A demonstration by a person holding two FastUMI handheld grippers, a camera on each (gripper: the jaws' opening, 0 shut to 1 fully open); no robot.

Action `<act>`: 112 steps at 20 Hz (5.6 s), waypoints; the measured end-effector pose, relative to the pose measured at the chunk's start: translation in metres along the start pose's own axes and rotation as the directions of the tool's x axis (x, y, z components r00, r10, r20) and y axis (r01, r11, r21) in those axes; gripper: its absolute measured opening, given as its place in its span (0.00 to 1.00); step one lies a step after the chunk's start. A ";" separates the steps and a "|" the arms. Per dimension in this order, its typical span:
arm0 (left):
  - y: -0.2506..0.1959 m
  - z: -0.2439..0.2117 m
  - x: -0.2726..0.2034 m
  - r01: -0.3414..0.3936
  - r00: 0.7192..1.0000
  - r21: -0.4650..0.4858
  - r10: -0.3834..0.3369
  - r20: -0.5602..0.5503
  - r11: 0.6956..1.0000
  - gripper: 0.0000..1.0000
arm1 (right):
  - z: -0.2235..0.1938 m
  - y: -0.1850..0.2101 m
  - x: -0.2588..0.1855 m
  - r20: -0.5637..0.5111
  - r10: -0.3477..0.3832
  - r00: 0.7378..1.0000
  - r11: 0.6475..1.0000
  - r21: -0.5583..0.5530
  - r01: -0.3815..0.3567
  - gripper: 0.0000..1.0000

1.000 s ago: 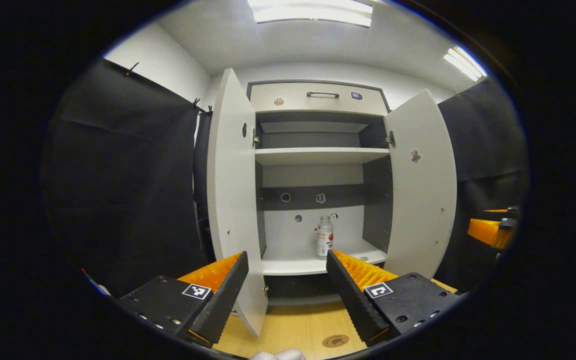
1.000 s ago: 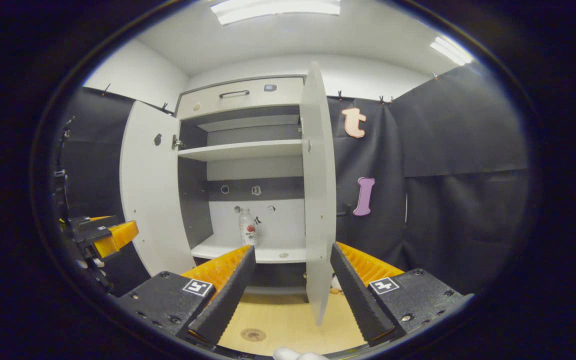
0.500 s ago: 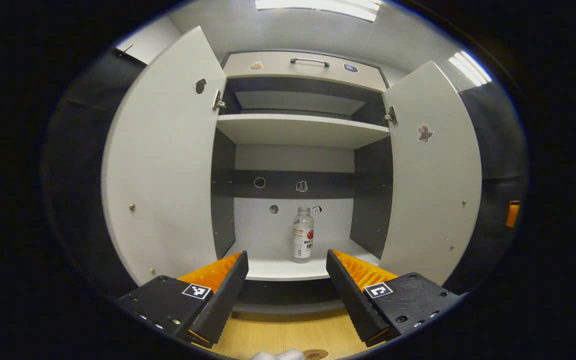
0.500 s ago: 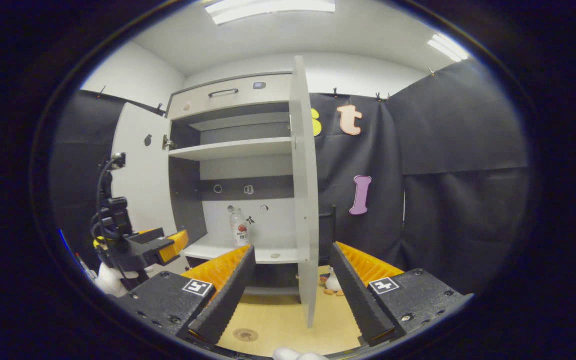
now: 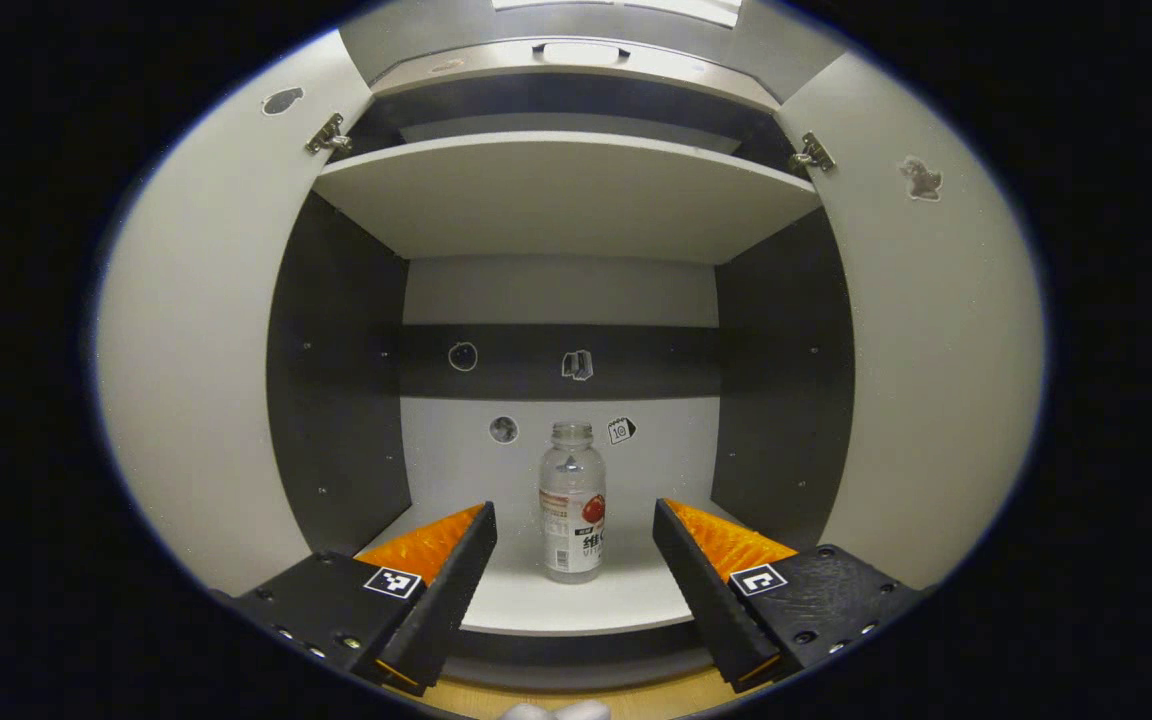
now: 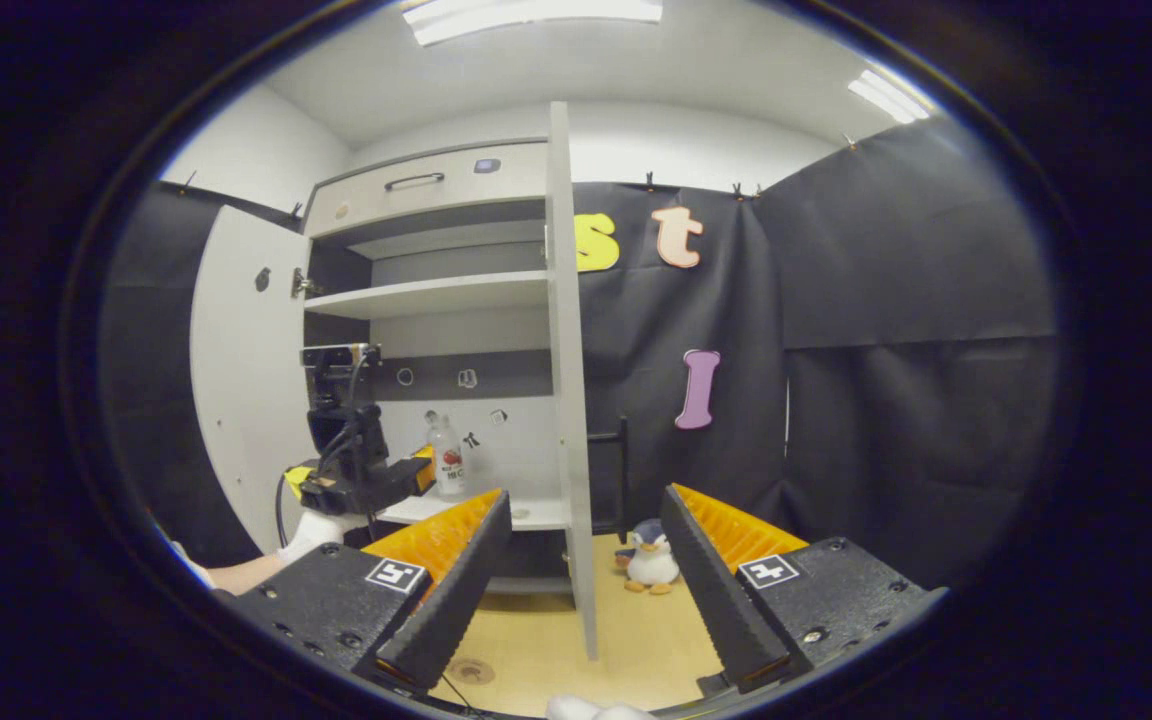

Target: Grasp the bottle in the cabinet with the left hand and place it on the coaster, then close the right door with the right hand and the left door with the left hand.

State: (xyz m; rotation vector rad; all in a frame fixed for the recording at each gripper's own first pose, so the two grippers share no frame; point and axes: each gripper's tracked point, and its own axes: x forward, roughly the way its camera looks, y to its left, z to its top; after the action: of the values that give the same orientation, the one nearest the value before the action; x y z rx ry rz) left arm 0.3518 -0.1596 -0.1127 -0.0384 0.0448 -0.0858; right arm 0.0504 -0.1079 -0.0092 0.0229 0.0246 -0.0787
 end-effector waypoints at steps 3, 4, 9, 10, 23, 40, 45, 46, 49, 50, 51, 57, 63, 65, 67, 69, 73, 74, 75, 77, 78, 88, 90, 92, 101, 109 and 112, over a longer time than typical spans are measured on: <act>-0.002 -0.010 0.041 -0.011 1.000 0.014 0.011 -0.020 1.000 0.96 | 0.004 -0.006 0.004 0.003 -0.014 1.000 1.000 -0.003 0.014 0.99; -0.001 -0.008 0.053 -0.019 1.000 0.027 0.020 -0.012 0.999 0.96 | 0.005 -0.008 0.006 0.006 -0.020 1.000 1.000 -0.007 0.020 0.99; 0.004 -0.004 0.096 -0.049 0.999 0.029 0.049 -0.008 0.998 0.96 | 0.001 -0.008 0.009 0.002 -0.021 1.000 1.000 -0.019 0.021 0.98; 0.006 -0.004 0.101 -0.054 0.998 0.031 0.054 -0.008 0.998 0.96 | 0.000 -0.009 0.011 -0.003 -0.022 1.000 1.000 -0.017 0.022 0.96; 0.010 -0.027 0.129 -0.065 0.995 0.003 0.065 -0.079 0.998 0.77 | -0.004 -0.019 0.023 -0.026 -0.028 0.999 1.000 -0.010 0.027 0.99; -0.007 0.022 -0.087 0.193 0.980 0.058 -0.195 0.028 0.979 0.75 | -0.028 -0.008 0.004 -0.017 -0.002 1.000 1.000 0.026 0.003 0.95; -0.008 -0.031 -0.147 0.218 0.975 0.012 -0.217 -0.037 0.976 0.75 | -0.034 -0.005 -0.011 -0.017 -0.005 1.000 1.000 0.029 0.006 0.95; -0.008 -0.047 -0.157 0.224 0.973 0.007 -0.223 -0.051 0.975 0.76 | -0.034 -0.002 -0.014 -0.016 0.004 1.000 1.000 0.031 -0.004 0.95; -0.012 -0.095 -0.183 0.253 0.964 0.018 -0.251 -0.091 0.967 0.75 | -0.042 0.001 -0.018 -0.039 0.005 0.999 1.000 0.017 -0.004 0.95; -0.014 -0.112 -0.191 0.257 0.962 0.030 -0.253 -0.108 0.966 0.76 | -0.043 0.002 -0.019 -0.048 0.007 0.999 1.000 0.012 -0.006 0.95; -0.017 -0.128 -0.199 0.263 0.958 0.034 -0.257 -0.126 0.964 0.76 | -0.045 0.004 -0.019 -0.063 0.015 0.998 1.000 0.003 -0.014 0.95; -0.037 -0.203 -0.231 0.263 0.953 -0.008 -0.261 -0.152 0.965 0.76 | -0.044 0.013 -0.016 -0.107 0.028 0.994 0.997 -0.066 -0.035 0.99; -0.057 -0.246 -0.242 0.275 0.954 -0.050 -0.279 -0.114 0.960 0.76 | -0.055 0.034 -0.012 -0.153 0.072 0.986 0.994 -0.071 -0.084 0.99; -0.053 -0.261 -0.242 0.254 0.959 -0.058 -0.259 -0.112 0.966 0.76 | -0.063 0.038 -0.007 -0.177 0.078 0.981 0.990 -0.099 -0.097 0.99; -0.049 -0.276 -0.239 0.236 0.962 -0.068 -0.243 -0.126 0.969 0.76 | -0.075 0.042 -0.003 -0.204 0.083 0.976 0.987 -0.118 -0.109 0.96; -0.044 -0.288 -0.238 0.223 0.961 -0.077 -0.233 -0.151 0.972 0.76 | -0.080 0.045 0.002 -0.219 0.086 0.972 0.986 -0.119 -0.114 0.99; -0.044 -0.304 -0.237 0.227 0.959 -0.054 -0.233 -0.163 0.972 0.76 | -0.091 0.044 0.010 -0.242 0.086 0.967 0.988 -0.103 -0.113 0.96; -0.044 -0.308 -0.237 0.228 0.957 -0.053 -0.234 -0.174 0.972 0.76 | -0.094 0.042 0.011 -0.249 0.080 0.965 0.988 -0.106 -0.110 0.99; -0.045 -0.313 -0.238 0.230 0.955 -0.049 -0.235 -0.181 0.972 0.76 | -0.097 0.042 0.012 -0.255 0.080 0.964 0.988 -0.107 -0.110 0.99; -0.048 -0.314 -0.239 0.242 0.955 -0.030 -0.244 -0.167 0.970 0.76 | -0.099 0.041 0.011 -0.255 0.076 0.964 0.987 -0.116 -0.109 0.99; -0.049 -0.314 -0.240 0.251 0.954 -0.005 -0.248 -0.167 0.968 0.76 | -0.099 0.040 0.010 -0.254 0.073 0.964 0.986 -0.124 -0.108 0.99; -0.045 -0.318 -0.244 0.239 0.956 0.033 -0.229 -0.184 0.970 0.83 | -0.104 0.043 0.005 -0.258 0.074 0.963 0.978 -0.168 -0.120 0.96; -0.045 -0.313 -0.244 0.244 0.956 0.038 -0.234 -0.175 0.969 0.87 | -0.103 0.043 0.007 -0.254 0.077 0.964 0.979 -0.166 -0.122 0.99; -0.046 -0.305 -0.243 0.252 0.957 0.049 -0.241 -0.159 0.967 0.92 | -0.102 0.046 0.005 -0.252 0.084 0.964 0.979 -0.160 -0.127 0.99; -0.041 -0.246 -0.234 0.228 0.971 0.069 -0.221 -0.092 0.971 0.94 | -0.094 0.052 0.001 -0.219 0.105 0.970 0.982 -0.130 -0.135 0.96; -0.029 -0.167 -0.248 0.208 0.976 0.030 -0.206 -0.071 0.978 0.94 | -0.079 0.064 -0.006 -0.134 0.135 0.982 0.983 -0.106 -0.150 0.96; -0.010 -0.126 -0.258 0.170 0.984 0.065 -0.167 -0.054 0.983 0.94 | -0.073 0.072 -0.010 -0.093 0.153 0.984 0.982 -0.093 -0.162 0.96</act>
State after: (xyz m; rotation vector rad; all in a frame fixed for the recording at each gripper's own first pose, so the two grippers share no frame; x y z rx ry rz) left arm 0.0882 -0.1515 -0.2269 0.0300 0.0868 -0.2580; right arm 0.0446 -0.0340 -0.0800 -0.0718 0.1123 0.0820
